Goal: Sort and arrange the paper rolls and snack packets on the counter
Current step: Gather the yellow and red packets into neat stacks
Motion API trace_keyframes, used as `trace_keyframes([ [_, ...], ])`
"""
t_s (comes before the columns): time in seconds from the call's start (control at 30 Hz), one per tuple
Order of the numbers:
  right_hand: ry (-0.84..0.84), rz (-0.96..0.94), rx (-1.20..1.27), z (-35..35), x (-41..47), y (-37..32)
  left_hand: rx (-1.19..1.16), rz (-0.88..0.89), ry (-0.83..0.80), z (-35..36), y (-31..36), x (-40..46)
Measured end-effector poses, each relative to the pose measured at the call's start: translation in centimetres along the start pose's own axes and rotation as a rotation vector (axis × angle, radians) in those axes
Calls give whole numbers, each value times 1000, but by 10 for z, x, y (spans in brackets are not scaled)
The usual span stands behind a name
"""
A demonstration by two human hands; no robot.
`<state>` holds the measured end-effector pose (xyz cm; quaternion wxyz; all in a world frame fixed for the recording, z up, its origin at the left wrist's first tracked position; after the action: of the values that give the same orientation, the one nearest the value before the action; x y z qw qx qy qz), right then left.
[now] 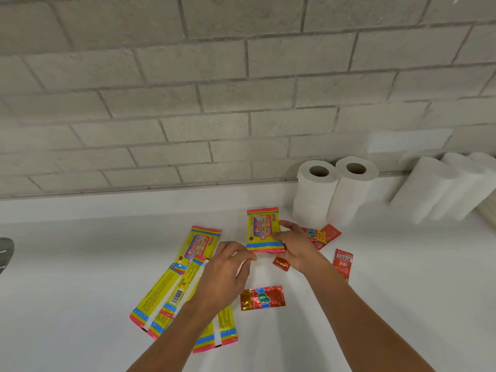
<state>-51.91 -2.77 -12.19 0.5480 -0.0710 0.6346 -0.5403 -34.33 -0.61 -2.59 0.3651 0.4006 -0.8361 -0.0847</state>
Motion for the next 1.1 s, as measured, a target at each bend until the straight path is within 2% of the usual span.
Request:
trace_keyframes([
  [0.33, 116, -31, -175, 5, 45, -6, 71, -110, -6, -15, -65, 1],
  [0.5, 198, -116, -286, 7, 57, -11, 140, -300, 31, -32, -107, 1],
  [0.63, 279, -220, -440, 5, 51, -21, 204, -428, -40, -35, -142, -4],
  [0.8, 299, -284, -571, 9, 49, -28, 239, -588, -151, -27, -175, -7],
  [1.1, 289, -326, -613, 14, 49, -37, 276, -750, -291, -7, -187, -7],
])
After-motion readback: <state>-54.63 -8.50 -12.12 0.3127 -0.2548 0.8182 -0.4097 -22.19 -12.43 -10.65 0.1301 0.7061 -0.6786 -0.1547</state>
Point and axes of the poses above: each hand's wrist, its own x-axis towards the middle knuckle, its own z-axis out of the palm, y = z × x, the point moved 10 cm from there along x, towards the middle knuckle, and after that the axes turned 12 degrees about y, right-handed, at the moved point
